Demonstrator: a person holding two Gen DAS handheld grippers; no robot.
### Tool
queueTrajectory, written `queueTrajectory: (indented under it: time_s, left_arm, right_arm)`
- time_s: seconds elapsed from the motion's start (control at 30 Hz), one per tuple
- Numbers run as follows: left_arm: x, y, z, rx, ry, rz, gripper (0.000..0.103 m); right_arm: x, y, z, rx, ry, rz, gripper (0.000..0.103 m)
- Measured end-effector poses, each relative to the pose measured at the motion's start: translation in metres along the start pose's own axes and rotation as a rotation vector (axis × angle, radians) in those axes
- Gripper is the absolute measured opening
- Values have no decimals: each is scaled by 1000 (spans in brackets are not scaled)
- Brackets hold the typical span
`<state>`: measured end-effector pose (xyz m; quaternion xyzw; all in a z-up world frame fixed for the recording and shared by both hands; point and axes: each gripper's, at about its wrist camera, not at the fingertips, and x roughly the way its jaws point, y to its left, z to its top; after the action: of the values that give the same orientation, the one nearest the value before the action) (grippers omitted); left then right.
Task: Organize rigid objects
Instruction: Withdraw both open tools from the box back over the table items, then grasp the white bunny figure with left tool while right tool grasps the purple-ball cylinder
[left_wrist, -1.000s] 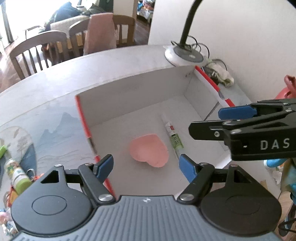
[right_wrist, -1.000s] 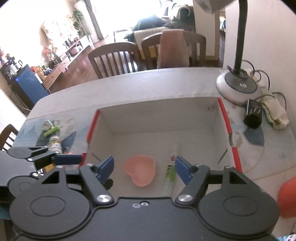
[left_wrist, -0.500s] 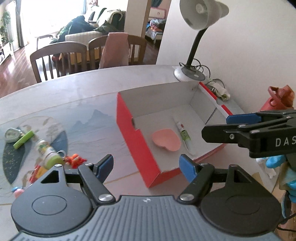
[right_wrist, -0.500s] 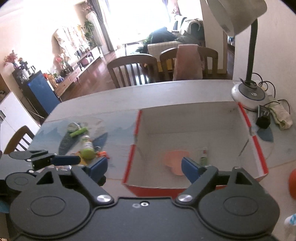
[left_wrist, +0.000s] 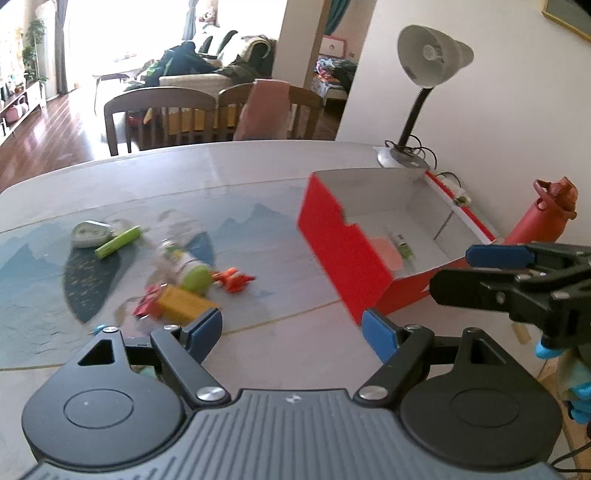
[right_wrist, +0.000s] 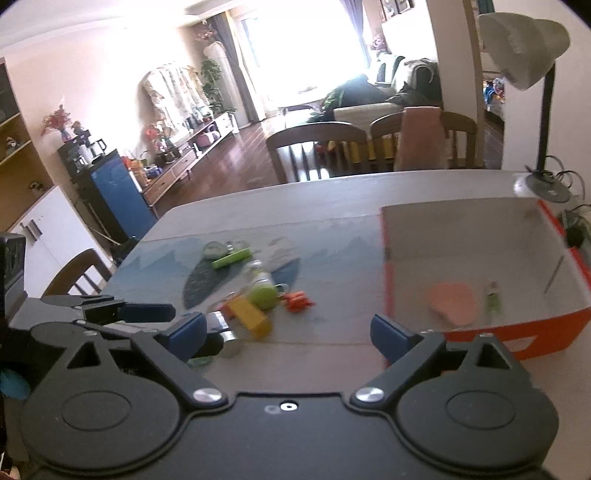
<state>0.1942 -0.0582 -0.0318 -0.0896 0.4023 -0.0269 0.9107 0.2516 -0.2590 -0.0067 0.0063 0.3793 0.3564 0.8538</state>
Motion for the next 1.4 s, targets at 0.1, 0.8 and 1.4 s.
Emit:
queueTrajectory:
  time_s: [0.1,0.8,1.4]
  left_arm:
    - [-8,21,-10,-4,-12,-6,84]
    - [4,151,-69,-160,-7,56,103]
    - [52,191,-104,-240,0,112,102]
  right_arm:
    - [8,17,-8,-7,-5,10,98]
    - [74,97,-45,-186,110,19,95]
    - [160,96,-35,-136,222,19,77]
